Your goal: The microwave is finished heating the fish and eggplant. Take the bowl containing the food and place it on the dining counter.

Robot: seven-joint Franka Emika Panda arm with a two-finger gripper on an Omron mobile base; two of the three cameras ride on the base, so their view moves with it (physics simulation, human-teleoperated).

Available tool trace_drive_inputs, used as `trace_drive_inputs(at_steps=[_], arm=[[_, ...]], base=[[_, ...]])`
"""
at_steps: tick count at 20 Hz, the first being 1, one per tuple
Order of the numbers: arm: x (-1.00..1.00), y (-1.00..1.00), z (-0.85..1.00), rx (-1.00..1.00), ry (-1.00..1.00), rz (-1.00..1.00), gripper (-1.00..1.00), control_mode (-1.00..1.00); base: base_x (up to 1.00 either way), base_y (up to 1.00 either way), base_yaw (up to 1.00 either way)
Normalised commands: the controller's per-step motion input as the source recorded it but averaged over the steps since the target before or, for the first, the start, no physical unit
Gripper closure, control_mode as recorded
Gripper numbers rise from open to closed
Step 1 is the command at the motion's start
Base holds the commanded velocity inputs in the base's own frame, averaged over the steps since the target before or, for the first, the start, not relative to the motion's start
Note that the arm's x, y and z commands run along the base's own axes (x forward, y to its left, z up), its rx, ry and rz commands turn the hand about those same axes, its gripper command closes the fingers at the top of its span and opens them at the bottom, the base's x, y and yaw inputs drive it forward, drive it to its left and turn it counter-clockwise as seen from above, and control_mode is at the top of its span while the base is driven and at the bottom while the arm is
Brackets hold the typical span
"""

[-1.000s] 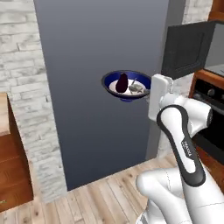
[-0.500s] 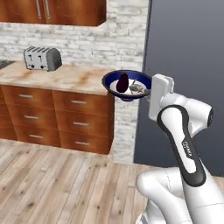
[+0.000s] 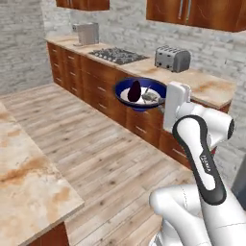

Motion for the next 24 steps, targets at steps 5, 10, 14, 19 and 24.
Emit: trace_drive_inputs(at_steps=[5, 10, 14, 19, 24], arm=[[0.0, 0.0, 0.0, 0.0, 0.0, 0.0, 1.0, 1.0], [0.0, 0.0, 0.0, 0.0, 0.0, 0.0, 1.0, 1.0], [0.0, 0.0, 0.0, 0.0, 0.0, 0.0, 1.0, 1.0], [0.0, 0.0, 0.0, 0.0, 0.0, 0.0, 1.0, 1.0], [0.0, 0.0, 0.0, 0.0, 0.0, 0.0, 1.0, 1.0]], base=[[0.07, -0.49, 0.86], [0.71, -0.82, 0.6], [0.69, -0.64, 0.68], [0.3, -0.12, 0.98], [0.65, -0.57, 0.74]])
